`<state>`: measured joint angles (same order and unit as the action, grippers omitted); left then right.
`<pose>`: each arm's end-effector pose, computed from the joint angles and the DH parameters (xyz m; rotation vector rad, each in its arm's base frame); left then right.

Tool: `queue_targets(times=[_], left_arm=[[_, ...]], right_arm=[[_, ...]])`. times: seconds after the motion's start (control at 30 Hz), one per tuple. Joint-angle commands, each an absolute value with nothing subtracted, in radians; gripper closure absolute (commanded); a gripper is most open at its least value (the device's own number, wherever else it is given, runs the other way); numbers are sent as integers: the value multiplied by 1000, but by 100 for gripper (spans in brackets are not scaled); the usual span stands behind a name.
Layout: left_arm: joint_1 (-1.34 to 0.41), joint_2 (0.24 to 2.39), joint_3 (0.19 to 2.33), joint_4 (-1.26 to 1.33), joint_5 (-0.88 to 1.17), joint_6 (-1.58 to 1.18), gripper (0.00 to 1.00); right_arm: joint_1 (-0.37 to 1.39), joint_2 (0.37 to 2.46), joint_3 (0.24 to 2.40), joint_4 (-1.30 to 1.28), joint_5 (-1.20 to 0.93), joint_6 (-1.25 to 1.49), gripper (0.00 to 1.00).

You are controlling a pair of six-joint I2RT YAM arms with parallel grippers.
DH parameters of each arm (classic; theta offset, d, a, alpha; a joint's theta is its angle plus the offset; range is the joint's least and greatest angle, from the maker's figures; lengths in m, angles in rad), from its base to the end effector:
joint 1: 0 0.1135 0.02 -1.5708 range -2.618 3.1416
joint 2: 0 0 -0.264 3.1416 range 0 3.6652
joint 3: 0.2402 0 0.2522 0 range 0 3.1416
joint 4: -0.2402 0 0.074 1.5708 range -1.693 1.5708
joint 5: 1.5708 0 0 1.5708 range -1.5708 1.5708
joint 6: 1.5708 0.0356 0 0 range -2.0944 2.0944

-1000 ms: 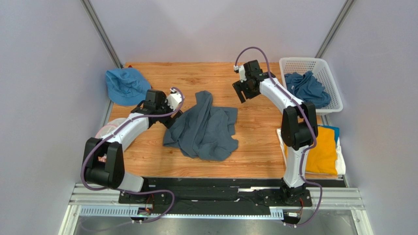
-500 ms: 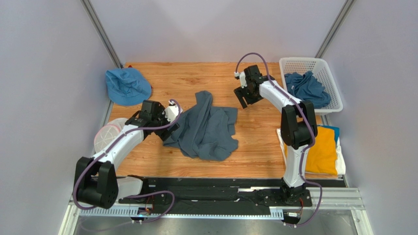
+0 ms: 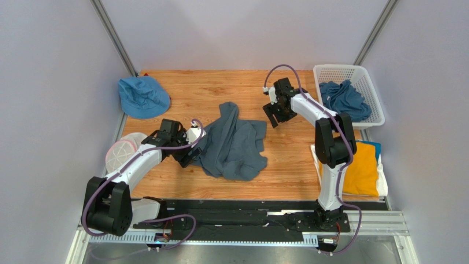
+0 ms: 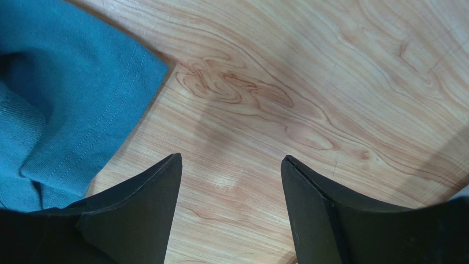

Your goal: Fold and stack the t-shirts

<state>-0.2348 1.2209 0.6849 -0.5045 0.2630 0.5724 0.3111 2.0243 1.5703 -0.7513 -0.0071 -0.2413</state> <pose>0.2172 -0.0615 0.1945 1.0936 2.3260 -0.2177 0.4010 0.1292 0.1949 -0.7589 2.6707 0.0277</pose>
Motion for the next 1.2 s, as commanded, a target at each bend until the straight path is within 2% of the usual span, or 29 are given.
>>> queue_targets(times=[0.0,0.2,0.47,0.5,0.57,0.6,0.63,0.9,1.17], left_arm=[[-235,1252,690,-453,290,594,18],[-235,1295,712,-443,284,592,24],[-235,1356,749,-448,282,594,50],[-235,1362,758,-448,281,595,59],[-235,1377,775,-446,282,588,71],[-235,1381,782,-446,281,586,96],[-235,1384,788,-440,278,577,100],[-235,1324,925,-446,232,514,100],[-233,1218,1051,-388,108,483,100]], right_arm=[[311,1964,1549,-746,-23,-264,30],[310,1967,1534,-738,-31,-262,30],[311,1968,1529,-736,-37,-259,31],[313,1970,1529,-739,-40,-259,32],[310,1970,1526,-738,-43,-256,32],[311,1970,1526,-739,-46,-255,32],[311,1971,1526,-742,-46,-253,32],[321,1944,1532,-781,-74,-242,34],[409,1853,1460,-810,-97,-255,35]])
